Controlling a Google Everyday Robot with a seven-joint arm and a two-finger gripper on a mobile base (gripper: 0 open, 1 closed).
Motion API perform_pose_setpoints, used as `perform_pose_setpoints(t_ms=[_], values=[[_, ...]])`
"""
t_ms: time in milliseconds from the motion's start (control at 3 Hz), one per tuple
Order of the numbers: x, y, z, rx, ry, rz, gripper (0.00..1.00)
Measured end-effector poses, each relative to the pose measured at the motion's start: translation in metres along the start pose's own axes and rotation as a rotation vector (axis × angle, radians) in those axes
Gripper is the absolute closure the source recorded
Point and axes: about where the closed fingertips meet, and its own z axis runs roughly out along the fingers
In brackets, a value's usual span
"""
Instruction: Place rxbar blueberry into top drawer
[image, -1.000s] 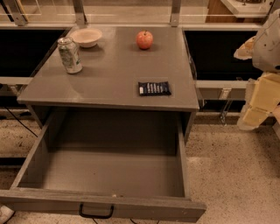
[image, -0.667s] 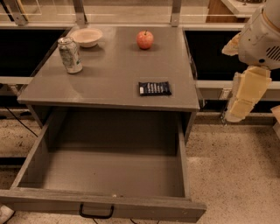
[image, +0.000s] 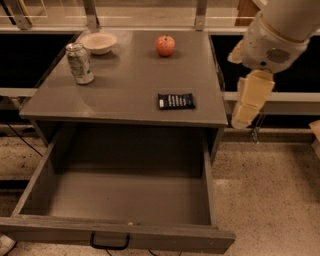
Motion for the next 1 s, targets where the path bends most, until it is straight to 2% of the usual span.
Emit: perform_pose_setpoints(t_ms=[667,1000], values=[[-0.026,-0.02,0.034,-0.053,-0.037,-0.028,0.0],[-0.036,-0.038,0.06,-0.09,-0.032,-0.034,0.0]])
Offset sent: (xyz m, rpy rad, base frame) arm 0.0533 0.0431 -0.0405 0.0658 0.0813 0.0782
